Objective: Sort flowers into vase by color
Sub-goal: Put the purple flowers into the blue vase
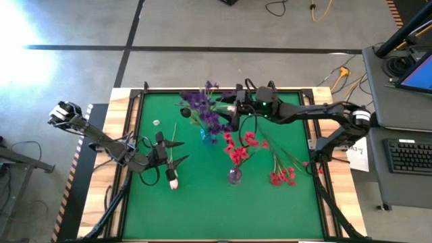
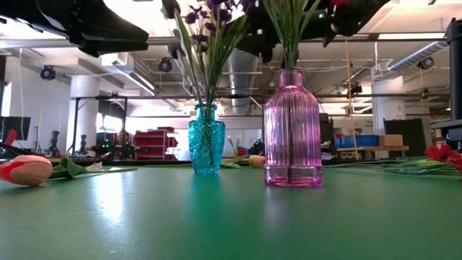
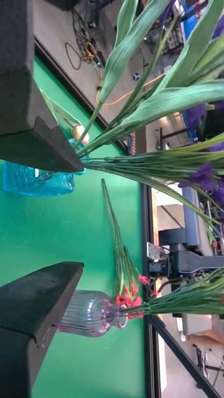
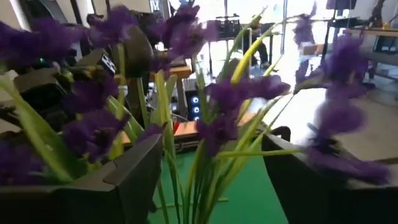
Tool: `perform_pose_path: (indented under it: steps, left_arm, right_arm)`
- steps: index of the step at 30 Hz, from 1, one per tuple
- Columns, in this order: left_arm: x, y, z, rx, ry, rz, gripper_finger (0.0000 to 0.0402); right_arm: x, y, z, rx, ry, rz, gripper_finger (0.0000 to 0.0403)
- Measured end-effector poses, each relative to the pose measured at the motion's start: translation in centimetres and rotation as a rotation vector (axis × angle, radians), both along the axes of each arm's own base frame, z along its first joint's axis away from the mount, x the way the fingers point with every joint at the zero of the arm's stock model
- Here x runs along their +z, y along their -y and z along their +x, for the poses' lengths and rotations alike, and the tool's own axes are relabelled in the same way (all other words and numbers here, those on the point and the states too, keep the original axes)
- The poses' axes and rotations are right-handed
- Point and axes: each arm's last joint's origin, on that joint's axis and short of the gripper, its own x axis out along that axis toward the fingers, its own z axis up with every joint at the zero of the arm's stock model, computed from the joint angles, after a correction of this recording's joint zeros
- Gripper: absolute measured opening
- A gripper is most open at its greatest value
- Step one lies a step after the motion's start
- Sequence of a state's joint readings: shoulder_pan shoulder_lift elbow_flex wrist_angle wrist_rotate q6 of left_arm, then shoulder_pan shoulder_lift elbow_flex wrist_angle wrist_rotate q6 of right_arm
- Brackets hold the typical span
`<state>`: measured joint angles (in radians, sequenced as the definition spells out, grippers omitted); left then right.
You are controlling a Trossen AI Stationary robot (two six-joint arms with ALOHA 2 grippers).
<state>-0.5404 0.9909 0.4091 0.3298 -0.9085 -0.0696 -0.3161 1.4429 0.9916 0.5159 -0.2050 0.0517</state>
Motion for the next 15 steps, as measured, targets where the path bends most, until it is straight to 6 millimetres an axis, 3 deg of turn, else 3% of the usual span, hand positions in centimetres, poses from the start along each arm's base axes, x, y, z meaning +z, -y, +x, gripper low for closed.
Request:
perform_pose_path:
  steps: [15]
  left_arm:
    - [0.0,0.0,0.0,0.004,-0.003,0.003,0.0238]
  right_arm:
    - [2.3,-1.0,-3.9,-0.116,-0.150,0.130,0.0291]
